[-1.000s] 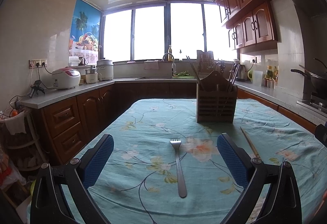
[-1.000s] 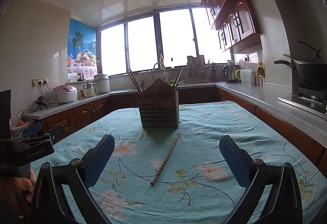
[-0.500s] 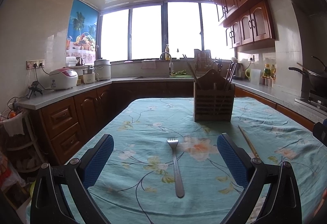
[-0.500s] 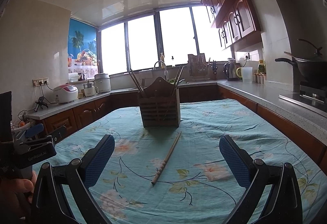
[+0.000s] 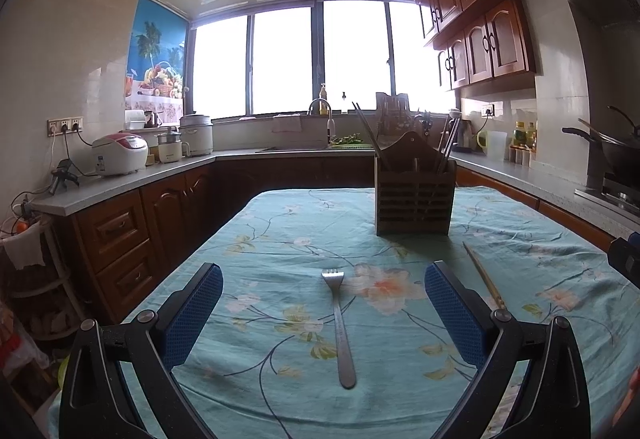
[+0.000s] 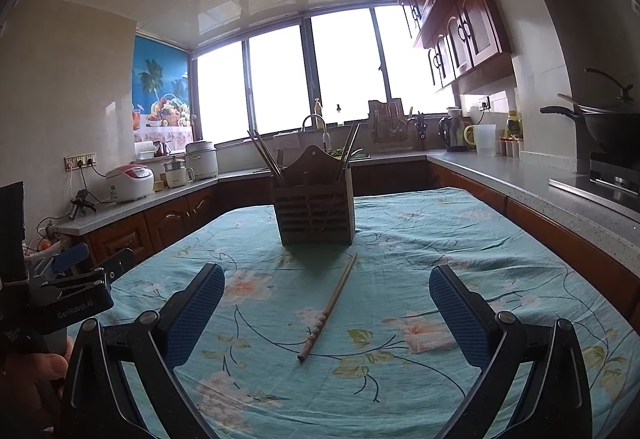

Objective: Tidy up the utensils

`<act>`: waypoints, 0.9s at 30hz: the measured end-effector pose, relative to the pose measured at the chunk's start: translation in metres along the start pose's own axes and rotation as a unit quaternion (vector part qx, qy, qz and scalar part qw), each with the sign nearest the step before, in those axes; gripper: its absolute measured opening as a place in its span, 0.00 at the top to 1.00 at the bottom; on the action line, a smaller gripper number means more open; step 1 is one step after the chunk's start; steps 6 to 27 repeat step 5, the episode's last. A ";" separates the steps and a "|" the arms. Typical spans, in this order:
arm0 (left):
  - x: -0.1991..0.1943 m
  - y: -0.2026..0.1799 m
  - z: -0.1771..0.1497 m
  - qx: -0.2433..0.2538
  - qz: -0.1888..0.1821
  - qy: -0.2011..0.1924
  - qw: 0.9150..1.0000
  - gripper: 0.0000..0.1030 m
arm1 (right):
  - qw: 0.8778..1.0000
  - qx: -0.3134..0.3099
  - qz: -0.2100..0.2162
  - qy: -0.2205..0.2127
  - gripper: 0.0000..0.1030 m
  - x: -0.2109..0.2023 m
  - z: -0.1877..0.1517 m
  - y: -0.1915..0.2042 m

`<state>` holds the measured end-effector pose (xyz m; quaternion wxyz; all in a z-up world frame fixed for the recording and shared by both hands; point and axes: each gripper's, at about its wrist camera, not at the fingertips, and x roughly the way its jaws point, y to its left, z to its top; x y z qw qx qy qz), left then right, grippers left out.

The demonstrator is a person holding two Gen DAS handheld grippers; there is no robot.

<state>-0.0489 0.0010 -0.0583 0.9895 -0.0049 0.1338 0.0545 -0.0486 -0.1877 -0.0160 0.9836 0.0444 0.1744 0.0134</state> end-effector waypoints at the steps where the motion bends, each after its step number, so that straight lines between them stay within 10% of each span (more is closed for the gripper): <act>1: 0.001 0.000 0.001 0.000 -0.001 0.001 1.000 0.01 | 1.000 0.001 0.000 0.001 0.00 0.001 0.001 -0.001; 27: 0.002 -0.003 0.003 -0.001 -0.004 0.007 1.000 0.01 | 1.000 0.006 -0.001 0.005 0.00 0.003 0.003 -0.004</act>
